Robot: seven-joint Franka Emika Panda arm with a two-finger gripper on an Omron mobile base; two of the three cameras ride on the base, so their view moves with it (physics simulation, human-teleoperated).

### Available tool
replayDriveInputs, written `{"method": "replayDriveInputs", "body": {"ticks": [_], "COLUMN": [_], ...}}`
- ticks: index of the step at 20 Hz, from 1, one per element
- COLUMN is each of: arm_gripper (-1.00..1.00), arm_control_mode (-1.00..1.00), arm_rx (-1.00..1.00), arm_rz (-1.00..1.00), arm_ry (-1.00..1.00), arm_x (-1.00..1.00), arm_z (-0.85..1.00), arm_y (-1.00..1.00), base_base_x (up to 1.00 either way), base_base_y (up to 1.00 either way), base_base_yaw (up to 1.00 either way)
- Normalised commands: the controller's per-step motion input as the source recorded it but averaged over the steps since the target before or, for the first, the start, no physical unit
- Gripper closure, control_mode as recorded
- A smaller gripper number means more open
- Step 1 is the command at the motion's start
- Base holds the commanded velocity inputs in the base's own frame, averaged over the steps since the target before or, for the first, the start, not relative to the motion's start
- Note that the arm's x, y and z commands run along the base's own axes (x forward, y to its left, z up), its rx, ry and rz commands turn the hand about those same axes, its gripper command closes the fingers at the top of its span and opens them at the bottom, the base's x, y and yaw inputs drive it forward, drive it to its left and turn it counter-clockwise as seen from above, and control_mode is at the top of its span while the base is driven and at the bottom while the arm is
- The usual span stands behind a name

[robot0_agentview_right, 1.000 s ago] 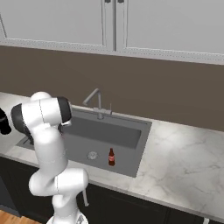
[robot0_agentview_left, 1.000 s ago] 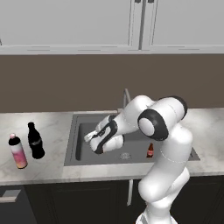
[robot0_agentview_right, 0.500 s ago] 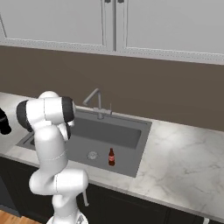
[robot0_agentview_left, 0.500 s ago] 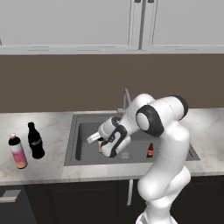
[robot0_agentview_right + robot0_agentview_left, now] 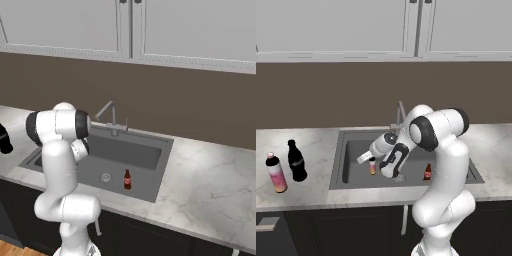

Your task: Place the large bottle from the dining counter next to the other large bottle outside the sink, and place the small bottle from the dining counter next to the other small bottle inside the sink.

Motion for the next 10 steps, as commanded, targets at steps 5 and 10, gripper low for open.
{"method": "replayDriveInputs", "body": {"ticks": [5, 10], "arm_gripper": [1.0, 1.0], "arm_control_mode": [-1.0, -1.0], "arm_rx": [0.0, 0.0], "arm_rz": [-0.03, -0.05], "arm_ry": [0.0, 0.0], "arm_x": [0.0, -0.05], "arm_z": [-0.25, -0.43], "arm_y": [0.06, 0.14], "base_base_x": [0.0, 0.0], "base_base_y": [0.0, 0.0], "base_base_yaw": [0.0, 0.0]}}
